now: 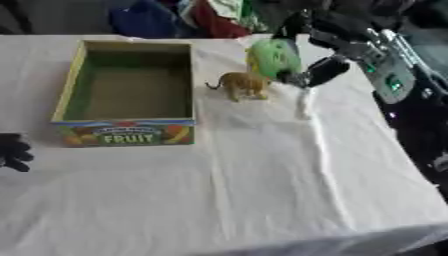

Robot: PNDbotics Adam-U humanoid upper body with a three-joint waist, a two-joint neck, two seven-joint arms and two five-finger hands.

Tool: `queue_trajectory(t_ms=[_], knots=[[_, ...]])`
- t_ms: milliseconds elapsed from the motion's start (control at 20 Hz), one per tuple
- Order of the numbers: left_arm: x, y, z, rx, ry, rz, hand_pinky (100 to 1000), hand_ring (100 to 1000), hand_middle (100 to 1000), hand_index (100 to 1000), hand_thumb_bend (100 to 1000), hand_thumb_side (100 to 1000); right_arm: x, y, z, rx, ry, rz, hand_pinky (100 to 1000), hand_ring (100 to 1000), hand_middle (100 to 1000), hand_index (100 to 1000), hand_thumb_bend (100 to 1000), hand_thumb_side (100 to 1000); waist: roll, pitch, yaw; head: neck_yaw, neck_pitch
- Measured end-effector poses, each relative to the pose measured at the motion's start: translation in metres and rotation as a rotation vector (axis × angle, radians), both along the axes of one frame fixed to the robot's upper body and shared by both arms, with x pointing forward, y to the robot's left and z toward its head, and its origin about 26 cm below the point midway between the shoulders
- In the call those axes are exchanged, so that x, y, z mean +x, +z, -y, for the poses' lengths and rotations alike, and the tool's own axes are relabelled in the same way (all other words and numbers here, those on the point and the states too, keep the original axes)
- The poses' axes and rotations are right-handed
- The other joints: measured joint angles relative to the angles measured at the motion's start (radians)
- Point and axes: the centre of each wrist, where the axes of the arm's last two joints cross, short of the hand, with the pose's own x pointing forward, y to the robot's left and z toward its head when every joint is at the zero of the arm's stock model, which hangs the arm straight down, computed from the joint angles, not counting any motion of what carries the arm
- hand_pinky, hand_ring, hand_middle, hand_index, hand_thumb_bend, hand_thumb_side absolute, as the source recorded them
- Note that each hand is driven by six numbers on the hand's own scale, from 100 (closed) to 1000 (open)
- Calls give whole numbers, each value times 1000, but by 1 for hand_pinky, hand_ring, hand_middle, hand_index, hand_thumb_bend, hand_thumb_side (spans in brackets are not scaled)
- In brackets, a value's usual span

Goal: Pick up objects on the table and place them in the box.

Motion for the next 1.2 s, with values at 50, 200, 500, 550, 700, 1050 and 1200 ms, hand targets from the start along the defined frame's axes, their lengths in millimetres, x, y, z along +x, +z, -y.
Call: queue_trajectory(t_ms=[50,200,500,550,700,1050,1200], knots=[[0,0,1,-2,-5,0,597,660,656,817,356,973,2,5,-2,7,1,4,519,470,331,455,174,360,0,0,3,-2,0],[1,2,2,-9,-17,3,596,660,655,817,358,966,11,16,-14,37,9,5,522,472,333,459,165,352,-1,0,17,-11,0],[3,8,9,-18,-67,17,596,660,656,817,358,960,32,19,-35,90,-6,-38,535,486,346,476,140,338,-7,0,73,-44,0],[4,9,11,-18,-78,20,596,660,656,817,359,958,35,18,-37,95,-11,-46,541,491,350,480,148,350,-7,0,85,-53,0],[7,15,18,-17,-118,35,596,660,656,817,361,949,43,17,-46,94,-30,-60,544,497,354,485,124,339,-11,1,126,-82,-1],[12,28,34,-28,-228,57,595,660,656,817,365,939,59,-14,-65,36,-78,-137,551,513,375,511,100,315,-17,8,208,-148,-9],[13,31,38,-29,-257,59,595,660,656,817,366,940,62,-30,-71,-3,-91,-169,565,543,456,569,100,313,-18,10,225,-163,-9]])
